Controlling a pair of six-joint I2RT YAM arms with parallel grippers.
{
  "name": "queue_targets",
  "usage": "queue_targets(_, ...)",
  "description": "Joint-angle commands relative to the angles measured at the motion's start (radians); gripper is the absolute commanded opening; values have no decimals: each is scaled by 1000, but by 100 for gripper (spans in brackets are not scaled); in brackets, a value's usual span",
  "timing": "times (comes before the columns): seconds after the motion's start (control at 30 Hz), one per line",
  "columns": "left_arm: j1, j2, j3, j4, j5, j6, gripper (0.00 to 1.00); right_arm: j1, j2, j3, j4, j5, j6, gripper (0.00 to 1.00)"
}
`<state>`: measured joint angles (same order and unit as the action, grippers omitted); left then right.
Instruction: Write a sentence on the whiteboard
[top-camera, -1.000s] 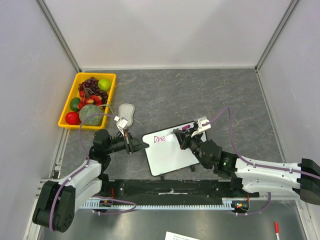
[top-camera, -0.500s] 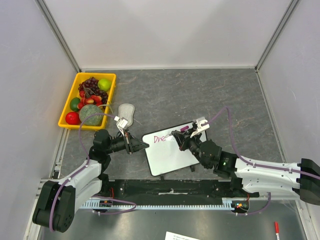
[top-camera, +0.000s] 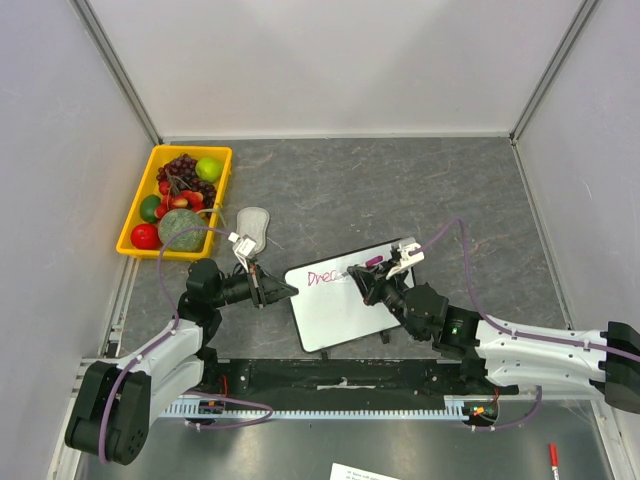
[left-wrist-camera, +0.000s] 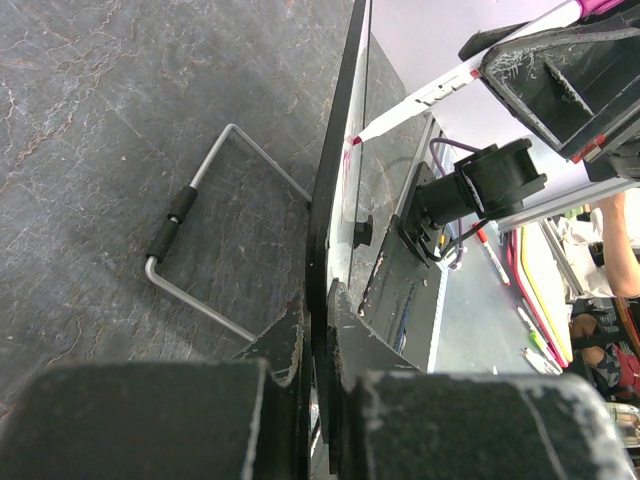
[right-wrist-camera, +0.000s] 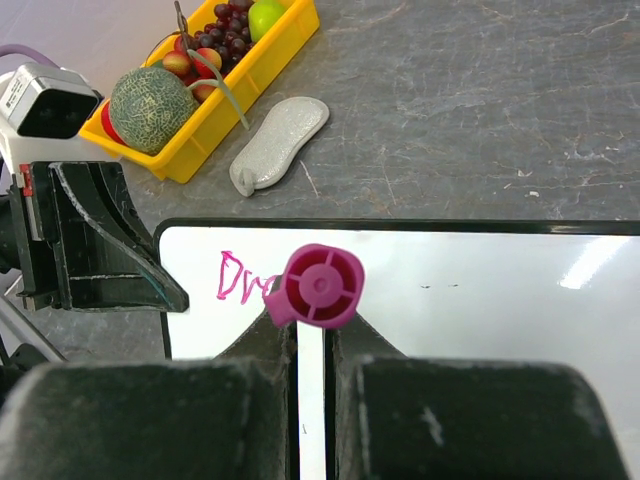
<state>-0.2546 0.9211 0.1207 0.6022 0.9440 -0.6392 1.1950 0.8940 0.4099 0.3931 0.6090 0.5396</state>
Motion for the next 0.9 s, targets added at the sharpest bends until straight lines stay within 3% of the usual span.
queue_targets(0.0, -2, -8, -9, 31, 6, 59, 2, -5, -9, 10, -8, 72, -18, 0)
queue_targets(0.87, -2, -10, -9, 33, 4, 61, 2, -6, 25, 50, 47, 98, -36, 0)
